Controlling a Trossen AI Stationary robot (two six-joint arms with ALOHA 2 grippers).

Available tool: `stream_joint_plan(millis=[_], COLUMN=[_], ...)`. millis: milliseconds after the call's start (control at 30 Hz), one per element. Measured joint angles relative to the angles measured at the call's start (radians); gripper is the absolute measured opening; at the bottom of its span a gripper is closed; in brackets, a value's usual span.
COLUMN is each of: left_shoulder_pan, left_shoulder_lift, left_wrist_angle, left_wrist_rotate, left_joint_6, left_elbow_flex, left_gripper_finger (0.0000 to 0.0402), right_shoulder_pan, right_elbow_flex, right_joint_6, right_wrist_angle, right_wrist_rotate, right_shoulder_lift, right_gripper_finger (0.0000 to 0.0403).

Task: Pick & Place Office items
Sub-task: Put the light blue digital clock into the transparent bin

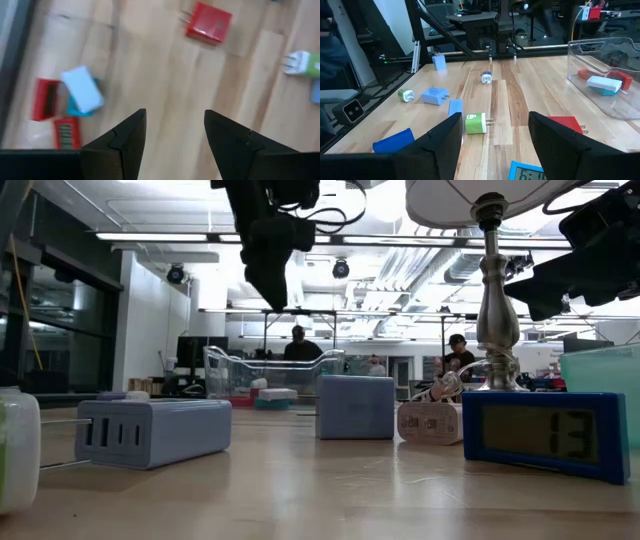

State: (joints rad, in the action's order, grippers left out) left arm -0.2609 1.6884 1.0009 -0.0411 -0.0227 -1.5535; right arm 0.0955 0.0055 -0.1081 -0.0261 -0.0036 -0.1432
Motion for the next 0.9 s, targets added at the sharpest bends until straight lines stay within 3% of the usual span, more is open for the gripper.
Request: stream_joint_plan(millis=[467, 600, 900], left_shoulder_pan=[0.275, 0.327, 0.457], left_shoulder_lift=[-0.230, -0.235, -0.235], left_wrist_angle=[-0.242, -0.246, -0.333], left_wrist_rotate=[-0.267, -0.277, -0.355], left_joint_6=[-0.397, -0.465, -0.450], left_elbow_flex=[0.410, 0.435, 0.443], left_gripper_finger=[0.0192, 0.0192, 0.0192], right_shoulder_pan=[0.000, 0.000, 0.000], right_elbow_flex=[0.000, 0.000, 0.000], right_joint_6=[0.000, 0.000, 0.000], right_wrist_angle=[0.000, 0.000, 0.000], right_wrist_rotate=[0.000, 0.000, 0.000], right_shoulder_lift=[0.000, 0.000, 0.000], right_gripper_finger=[0.0215, 0.0215, 0.0215])
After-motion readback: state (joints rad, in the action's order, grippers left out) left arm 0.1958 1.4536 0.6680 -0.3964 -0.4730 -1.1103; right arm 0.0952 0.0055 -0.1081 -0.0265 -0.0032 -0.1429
